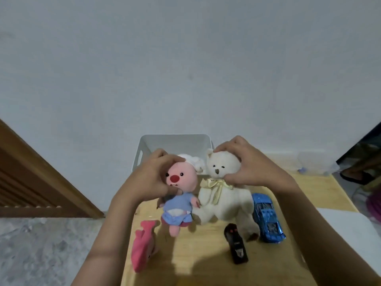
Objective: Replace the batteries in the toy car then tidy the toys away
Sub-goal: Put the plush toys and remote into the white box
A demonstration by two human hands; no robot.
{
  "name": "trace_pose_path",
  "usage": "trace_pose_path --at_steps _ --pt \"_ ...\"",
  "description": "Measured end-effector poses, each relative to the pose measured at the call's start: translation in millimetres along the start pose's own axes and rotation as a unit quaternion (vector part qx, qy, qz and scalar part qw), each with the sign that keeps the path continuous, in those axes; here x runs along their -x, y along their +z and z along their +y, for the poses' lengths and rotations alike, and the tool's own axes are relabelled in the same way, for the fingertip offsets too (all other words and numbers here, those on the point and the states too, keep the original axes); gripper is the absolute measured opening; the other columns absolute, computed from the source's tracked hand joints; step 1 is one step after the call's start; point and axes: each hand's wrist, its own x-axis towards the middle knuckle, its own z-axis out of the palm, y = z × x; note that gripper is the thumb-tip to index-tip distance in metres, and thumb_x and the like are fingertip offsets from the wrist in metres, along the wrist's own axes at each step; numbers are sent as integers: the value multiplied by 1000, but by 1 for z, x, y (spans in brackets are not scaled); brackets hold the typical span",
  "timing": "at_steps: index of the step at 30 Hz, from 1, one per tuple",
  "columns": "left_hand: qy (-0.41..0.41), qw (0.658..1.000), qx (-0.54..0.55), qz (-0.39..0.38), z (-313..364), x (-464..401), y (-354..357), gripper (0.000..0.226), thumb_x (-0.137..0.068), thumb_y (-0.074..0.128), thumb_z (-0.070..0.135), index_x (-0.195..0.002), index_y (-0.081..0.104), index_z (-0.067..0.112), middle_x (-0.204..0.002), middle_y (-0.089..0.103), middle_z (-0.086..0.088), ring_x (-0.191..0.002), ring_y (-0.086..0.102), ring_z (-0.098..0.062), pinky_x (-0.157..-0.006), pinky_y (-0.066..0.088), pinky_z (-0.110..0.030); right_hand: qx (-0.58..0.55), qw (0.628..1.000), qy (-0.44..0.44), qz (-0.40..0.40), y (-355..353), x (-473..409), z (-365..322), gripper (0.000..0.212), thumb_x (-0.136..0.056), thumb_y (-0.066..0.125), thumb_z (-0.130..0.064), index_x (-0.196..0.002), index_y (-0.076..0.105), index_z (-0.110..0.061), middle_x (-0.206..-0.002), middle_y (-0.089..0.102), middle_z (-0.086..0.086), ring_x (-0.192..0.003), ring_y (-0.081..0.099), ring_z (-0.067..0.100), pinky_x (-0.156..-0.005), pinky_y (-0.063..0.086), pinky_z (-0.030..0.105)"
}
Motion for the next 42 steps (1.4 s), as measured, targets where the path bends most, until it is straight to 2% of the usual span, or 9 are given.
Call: trace_pose_path --at_steps 5,10,18,22,25,31,35,38,42 --pt "33 996 -57 56 3 -41 -52 73 -54 89 34 -120 57 38 -104 46 7 -97 52 -16 -80 49 -34 69 991 -79 78 -27 -44 -17 54 -60 74 -28 -110 56 -31 -102 49 -7 -92 52 16 -76 50 40" --pt "51 989 -111 84 -21 -84 -69 73 -57 86 38 -123 56 34 -105 46 3 -95 51 -17 -78 50 -35 183 966 -112 144 -21 -96 -21 44 -65 68 -29 -108 57 -29 -104 55 -7 -95 48 20 -74 44 36" --pt "20 993 -111 36 -86 -116 -21 64 -64 80 40 -122 55 27 -102 45 2 -92 51 -18 -70 45 -27 125 987 -74 61 39 -153 20 40 -69 65 -20 -108 56 -22 -105 55 -1 -89 57 23 -67 40 29" --pt "10 993 -117 6 -106 -130 0 64 -61 80 40 -118 55 28 -101 45 2 -88 51 -18 -72 46 -28 158 986 -59 5 62 -165 30 41 -71 65 -17 -111 53 -21 -111 52 1 -85 57 25 -67 48 35" --pt "1 989 -134 -55 -117 -138 23 64 -61 81 42 -117 53 26 -109 49 0 -93 52 -18 -78 49 -31 202 978 -39 -43 81 -167 37 44 -74 65 -16 -115 50 -19 -115 43 4 -75 51 24 -60 41 31" --pt "-10 962 -211 -174 -133 -153 60 68 -66 80 33 -125 48 18 -124 46 -11 -99 58 -30 -80 51 -35 252 961 -23 -114 112 -178 38 47 -78 66 -16 -123 51 -16 -116 45 7 -108 48 27 -81 39 34" --pt "-25 954 -237 -183 -136 -157 66 71 -67 79 33 -128 46 20 -126 49 -11 -107 57 -30 -83 52 -39 294 952 -17 -87 113 -179 37 45 -78 64 -20 -122 52 -18 -117 50 6 -115 46 27 -94 36 37" --pt "-66 965 -205 -148 -126 -143 59 73 -73 74 37 -136 41 23 -125 49 -10 -110 54 -31 -85 51 -41 197 980 7 -36 103 -155 34 57 -78 66 -22 -132 48 -18 -133 47 5 -127 39 26 -105 31 37" --pt "-71 992 -102 2 -97 -91 51 60 -80 69 35 -134 47 21 -126 49 -6 -117 49 -25 -87 49 -37 100 976 -45 190 95 -92 30 45 -69 76 -13 -112 64 -7 -112 64 11 -101 59 30 -82 52 35"
